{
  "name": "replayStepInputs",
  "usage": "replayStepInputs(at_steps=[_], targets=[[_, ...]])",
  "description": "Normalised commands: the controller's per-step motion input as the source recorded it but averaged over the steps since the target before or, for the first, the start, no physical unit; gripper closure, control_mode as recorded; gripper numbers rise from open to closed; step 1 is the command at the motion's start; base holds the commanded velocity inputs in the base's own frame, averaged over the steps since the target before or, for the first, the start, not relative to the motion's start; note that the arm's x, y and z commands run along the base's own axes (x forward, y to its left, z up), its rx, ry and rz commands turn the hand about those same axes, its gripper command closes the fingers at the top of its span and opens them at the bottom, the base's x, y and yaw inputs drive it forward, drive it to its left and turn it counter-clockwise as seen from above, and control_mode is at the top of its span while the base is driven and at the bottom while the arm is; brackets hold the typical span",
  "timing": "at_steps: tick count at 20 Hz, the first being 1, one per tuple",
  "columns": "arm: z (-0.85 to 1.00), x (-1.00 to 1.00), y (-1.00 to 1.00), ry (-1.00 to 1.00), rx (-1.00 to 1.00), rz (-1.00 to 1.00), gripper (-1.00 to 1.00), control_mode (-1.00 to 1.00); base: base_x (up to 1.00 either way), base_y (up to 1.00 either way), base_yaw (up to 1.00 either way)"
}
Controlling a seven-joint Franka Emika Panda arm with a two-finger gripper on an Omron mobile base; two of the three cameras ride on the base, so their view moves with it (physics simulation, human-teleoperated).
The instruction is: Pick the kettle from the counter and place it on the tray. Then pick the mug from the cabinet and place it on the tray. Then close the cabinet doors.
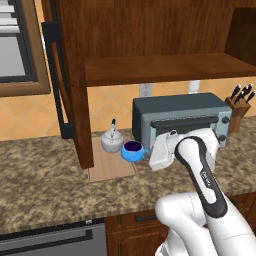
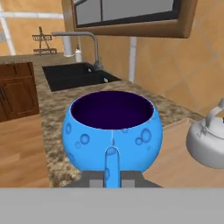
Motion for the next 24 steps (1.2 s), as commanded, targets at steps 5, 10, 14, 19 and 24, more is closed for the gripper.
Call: replayStepInputs(at_steps=[5,10,14,19,24], targets=[[-0.40,0.12,0.46,0.00,0.00,-0.09,1.00,-1.00,0.00,0.00,0.00],[-0.39,0.22,0.35,0.00,0.00,-0.12,1.00,-1.00,0.00,0.00,0.00],[-0.55,0.23,0.20,0.00,-0.05,-0.20,1.00,-1.00,0.00,0.00,0.00],[-0.53,0.34,0.03,0.00,-0.04,-0.18,1.00,-1.00,0.00,0.00,0.00],[-0.49,0.21,-0.01,0.02,0.00,-0.13,1.00,-1.00,0.00,0.00,0.00]])
